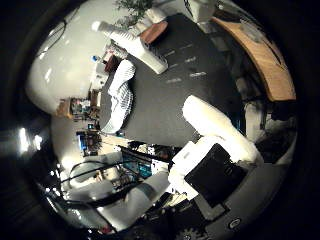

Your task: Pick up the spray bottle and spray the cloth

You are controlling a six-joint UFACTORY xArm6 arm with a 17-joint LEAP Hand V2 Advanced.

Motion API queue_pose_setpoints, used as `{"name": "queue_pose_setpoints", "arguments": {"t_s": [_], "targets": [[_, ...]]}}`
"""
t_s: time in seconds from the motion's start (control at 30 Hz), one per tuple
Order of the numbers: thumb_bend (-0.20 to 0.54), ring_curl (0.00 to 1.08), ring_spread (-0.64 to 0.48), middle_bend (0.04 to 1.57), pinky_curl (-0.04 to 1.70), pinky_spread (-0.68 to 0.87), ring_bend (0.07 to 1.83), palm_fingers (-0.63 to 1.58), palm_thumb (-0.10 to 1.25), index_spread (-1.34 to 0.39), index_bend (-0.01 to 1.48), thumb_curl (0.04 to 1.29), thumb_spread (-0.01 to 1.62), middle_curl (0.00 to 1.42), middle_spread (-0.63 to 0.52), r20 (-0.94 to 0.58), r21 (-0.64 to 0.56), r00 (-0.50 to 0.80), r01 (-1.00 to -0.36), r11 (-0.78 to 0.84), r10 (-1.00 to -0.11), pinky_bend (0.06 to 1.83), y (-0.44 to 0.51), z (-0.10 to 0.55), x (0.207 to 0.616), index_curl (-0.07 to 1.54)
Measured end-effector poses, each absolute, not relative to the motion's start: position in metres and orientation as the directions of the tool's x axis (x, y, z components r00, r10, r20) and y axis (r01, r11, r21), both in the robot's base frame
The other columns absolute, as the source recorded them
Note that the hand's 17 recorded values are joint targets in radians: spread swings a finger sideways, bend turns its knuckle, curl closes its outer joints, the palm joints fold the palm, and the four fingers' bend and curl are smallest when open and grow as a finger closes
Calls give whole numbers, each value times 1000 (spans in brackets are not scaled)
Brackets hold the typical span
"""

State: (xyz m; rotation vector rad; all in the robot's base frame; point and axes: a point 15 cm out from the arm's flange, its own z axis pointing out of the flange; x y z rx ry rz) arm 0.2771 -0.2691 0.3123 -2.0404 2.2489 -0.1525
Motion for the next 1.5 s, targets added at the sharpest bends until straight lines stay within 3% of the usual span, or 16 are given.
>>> {"name": "queue_pose_setpoints", "arguments": {"t_s": [0.63,1.27,1.5], "targets": [[-16,193,35,217,212,324,206,424,740,-360,166,352,1208,376,-56,-33,-162,-101,-981,105,-994,204,-264,313,283,398],[-17,236,66,249,274,323,300,304,660,-286,156,330,1225,379,10,-333,-372,-131,-891,258,-934,306,-216,330,345,287],[-17,237,79,261,279,334,287,277,646,-271,160,323,1212,377,27,-431,-396,-134,-861,320,-893,311,-207,327,365,288]]}}
